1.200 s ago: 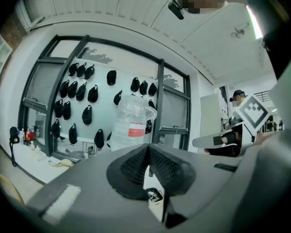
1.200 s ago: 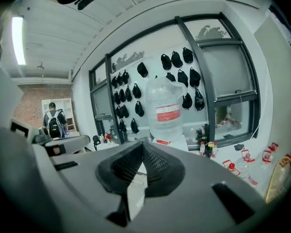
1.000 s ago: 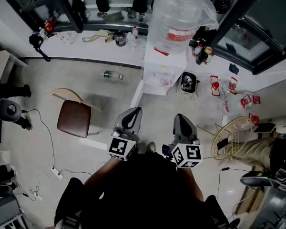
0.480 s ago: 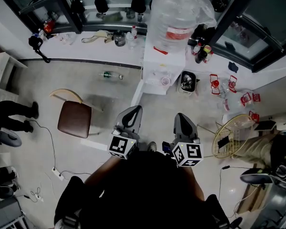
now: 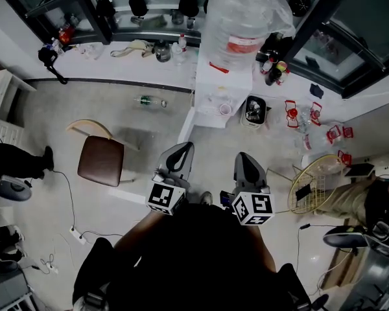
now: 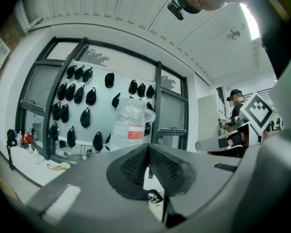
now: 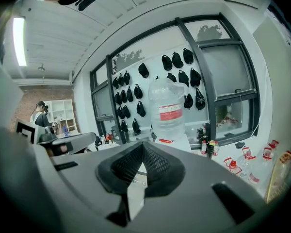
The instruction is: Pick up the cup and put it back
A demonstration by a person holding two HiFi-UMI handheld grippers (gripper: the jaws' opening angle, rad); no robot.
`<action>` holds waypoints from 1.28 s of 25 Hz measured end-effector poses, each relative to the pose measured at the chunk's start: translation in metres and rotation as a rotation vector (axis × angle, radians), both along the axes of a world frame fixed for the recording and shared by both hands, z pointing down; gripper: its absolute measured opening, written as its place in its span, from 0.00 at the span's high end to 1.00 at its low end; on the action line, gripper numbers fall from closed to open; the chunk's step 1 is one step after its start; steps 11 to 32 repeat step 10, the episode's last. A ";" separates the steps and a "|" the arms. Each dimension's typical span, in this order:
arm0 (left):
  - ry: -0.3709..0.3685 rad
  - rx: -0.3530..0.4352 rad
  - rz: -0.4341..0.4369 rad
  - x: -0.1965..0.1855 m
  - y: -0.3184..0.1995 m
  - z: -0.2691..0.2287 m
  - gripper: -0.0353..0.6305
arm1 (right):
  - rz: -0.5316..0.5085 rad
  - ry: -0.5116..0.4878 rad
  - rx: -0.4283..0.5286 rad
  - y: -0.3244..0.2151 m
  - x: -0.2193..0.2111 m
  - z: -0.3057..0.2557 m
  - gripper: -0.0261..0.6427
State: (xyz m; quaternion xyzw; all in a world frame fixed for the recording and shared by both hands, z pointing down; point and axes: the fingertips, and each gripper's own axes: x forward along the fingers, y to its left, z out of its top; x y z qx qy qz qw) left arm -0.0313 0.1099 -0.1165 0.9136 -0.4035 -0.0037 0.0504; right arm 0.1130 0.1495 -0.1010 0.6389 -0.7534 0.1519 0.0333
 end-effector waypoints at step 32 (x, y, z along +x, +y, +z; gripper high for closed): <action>0.002 -0.001 0.006 -0.011 0.001 0.000 0.94 | 0.014 -0.011 0.001 0.000 -0.008 0.000 0.97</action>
